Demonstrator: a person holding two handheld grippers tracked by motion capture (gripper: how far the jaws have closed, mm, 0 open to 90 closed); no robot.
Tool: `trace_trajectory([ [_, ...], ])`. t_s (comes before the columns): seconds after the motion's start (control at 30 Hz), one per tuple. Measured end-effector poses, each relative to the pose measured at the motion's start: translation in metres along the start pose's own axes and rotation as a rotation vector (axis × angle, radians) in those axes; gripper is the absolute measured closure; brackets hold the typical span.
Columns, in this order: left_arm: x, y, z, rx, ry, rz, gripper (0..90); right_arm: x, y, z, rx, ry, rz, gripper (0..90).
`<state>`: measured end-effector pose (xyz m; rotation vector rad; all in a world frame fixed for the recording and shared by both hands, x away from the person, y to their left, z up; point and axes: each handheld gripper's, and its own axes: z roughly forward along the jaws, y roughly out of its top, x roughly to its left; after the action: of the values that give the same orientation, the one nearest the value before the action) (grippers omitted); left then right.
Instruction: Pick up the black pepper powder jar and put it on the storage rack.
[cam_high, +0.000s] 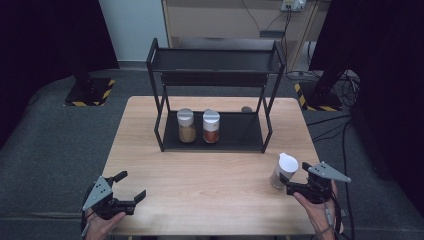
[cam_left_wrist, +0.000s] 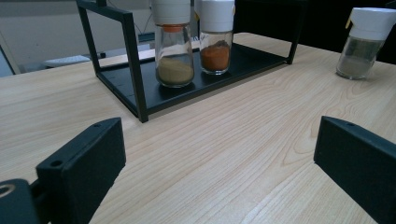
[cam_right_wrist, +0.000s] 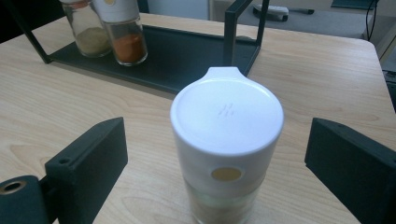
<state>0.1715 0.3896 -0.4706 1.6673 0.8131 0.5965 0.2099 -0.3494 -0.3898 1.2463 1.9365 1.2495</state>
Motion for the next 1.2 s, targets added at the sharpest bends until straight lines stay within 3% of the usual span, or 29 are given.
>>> trace_trajectory([
  [0.33, 0.000, 0.000, 0.000, 0.002, -0.003, 0.000, 1.1, 0.001, 0.008, 0.017, 0.037, -0.011, 0.000, 9.0],
  [0.63, 0.000, 0.001, 0.001, 0.006, -0.004, 0.009, 1.1, 0.001, 0.012, 0.030, 0.065, -0.018, 0.010, 16.8],
  [0.8, 0.000, 0.001, 0.001, 0.007, -0.004, 0.009, 1.1, 0.003, 0.011, 0.036, 0.074, -0.035, 0.009, 29.7],
  [1.2, 0.000, 0.001, 0.001, 0.007, -0.005, 0.005, 1.1, 0.010, 0.015, 0.036, 0.085, -0.058, -0.030, 30.8],
])
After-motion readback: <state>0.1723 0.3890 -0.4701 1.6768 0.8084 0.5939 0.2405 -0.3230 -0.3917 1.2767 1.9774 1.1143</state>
